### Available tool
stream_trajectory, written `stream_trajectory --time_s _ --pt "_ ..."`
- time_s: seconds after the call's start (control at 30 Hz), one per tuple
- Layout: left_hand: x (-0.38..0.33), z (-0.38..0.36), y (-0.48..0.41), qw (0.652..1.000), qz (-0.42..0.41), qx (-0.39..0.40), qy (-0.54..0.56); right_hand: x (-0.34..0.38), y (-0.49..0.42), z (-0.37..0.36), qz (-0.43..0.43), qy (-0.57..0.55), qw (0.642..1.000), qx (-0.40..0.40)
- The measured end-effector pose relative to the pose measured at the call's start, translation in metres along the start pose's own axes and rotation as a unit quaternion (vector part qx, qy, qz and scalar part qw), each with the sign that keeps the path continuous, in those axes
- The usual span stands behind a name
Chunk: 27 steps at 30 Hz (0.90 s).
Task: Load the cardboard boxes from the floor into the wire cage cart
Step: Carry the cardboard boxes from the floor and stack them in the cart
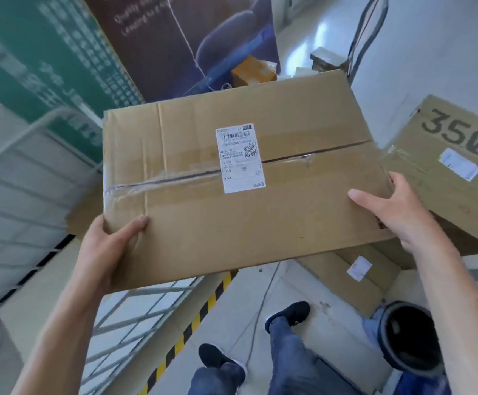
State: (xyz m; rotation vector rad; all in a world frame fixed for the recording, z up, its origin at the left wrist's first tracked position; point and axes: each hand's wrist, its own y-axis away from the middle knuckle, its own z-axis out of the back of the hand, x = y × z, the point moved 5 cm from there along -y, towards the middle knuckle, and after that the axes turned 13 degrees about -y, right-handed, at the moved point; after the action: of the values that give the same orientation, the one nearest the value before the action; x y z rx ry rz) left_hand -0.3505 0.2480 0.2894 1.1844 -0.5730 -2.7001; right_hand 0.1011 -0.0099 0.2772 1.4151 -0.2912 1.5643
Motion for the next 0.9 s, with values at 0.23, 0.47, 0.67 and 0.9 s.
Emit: stream_trajectory --time_s 0.23,0.47,0.67,0.9 --pt "0.123 0.162 0.042 0.994 0.050 -0.070 0.066 0.061 0.108 -0.144 0.079 0.080 0.990 0.085" --pt "0.235 0.284 0.059 0.981 0.097 -0.140 0.089 0.081 0.185 -0.299 0.115 0.144 0.969 0.164" --pt "0.307 0.334 0.049 0.962 0.140 -0.200 0.122 0.091 0.201 -0.403 0.155 0.184 0.948 0.208" --pt "0.347 0.344 -0.003 0.947 0.187 -0.209 0.153 0.101 0.170 -0.505 0.135 0.204 0.936 0.255"
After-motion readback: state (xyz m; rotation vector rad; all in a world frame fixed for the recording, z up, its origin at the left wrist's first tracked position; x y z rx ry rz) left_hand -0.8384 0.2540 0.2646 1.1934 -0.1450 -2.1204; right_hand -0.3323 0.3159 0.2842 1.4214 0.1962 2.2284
